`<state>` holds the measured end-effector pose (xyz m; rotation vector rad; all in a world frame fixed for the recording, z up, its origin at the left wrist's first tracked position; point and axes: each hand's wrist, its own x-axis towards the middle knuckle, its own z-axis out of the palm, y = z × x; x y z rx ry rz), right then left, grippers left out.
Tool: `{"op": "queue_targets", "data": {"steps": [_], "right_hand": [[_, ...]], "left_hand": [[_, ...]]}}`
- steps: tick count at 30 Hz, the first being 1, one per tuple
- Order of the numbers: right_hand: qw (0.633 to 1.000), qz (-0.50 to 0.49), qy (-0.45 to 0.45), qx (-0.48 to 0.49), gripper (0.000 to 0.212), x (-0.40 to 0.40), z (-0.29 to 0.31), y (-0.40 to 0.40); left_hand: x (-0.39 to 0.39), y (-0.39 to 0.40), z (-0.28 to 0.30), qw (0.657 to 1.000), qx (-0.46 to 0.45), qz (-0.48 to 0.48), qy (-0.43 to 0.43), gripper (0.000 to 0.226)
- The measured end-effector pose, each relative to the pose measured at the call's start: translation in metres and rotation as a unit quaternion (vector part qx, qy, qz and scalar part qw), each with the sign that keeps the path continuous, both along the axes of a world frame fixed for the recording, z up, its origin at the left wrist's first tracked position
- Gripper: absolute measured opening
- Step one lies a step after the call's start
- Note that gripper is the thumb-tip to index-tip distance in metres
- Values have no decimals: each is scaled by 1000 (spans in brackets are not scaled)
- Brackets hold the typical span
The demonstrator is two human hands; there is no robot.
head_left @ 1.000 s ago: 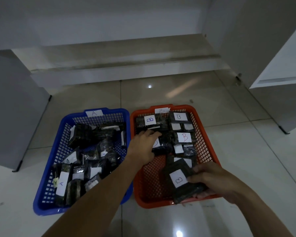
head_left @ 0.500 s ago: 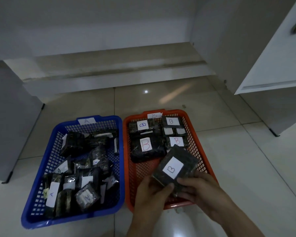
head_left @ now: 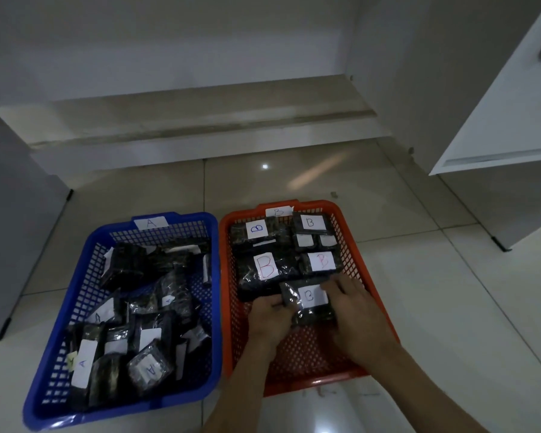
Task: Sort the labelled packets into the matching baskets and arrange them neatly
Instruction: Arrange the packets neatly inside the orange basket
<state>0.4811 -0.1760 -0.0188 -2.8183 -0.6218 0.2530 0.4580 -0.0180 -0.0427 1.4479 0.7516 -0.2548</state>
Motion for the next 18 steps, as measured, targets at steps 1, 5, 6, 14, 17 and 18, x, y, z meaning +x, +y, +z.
{"op": "queue_targets", "data": {"steps": [1, 5, 6, 14, 17, 18], "right_hand": [[1000, 13, -6, -25, 70, 4, -5, 3], [997, 31, -40, -66, 74, 19, -14, 5], [996, 31, -53, -71, 74, 22, -15, 3], [998, 25, -52, -24, 80, 24, -24, -6], [998, 50, -23, -8, 88, 26, -22, -10], [998, 54, -14, -10, 89, 26, -20, -10]], "left_hand": [[2, -2, -6, 1000, 2, 4, -2, 13], [3, -11, -19, 999, -10, 22, -26, 17], [3, -12, -21, 999, -13, 23, -35, 19], [-2, -19, -27, 989, 78, -1, -124, 22], [-2, -18, -29, 984, 135, -14, -119, 18], [-1, -17, -30, 985, 125, -16, -115, 16]]}}
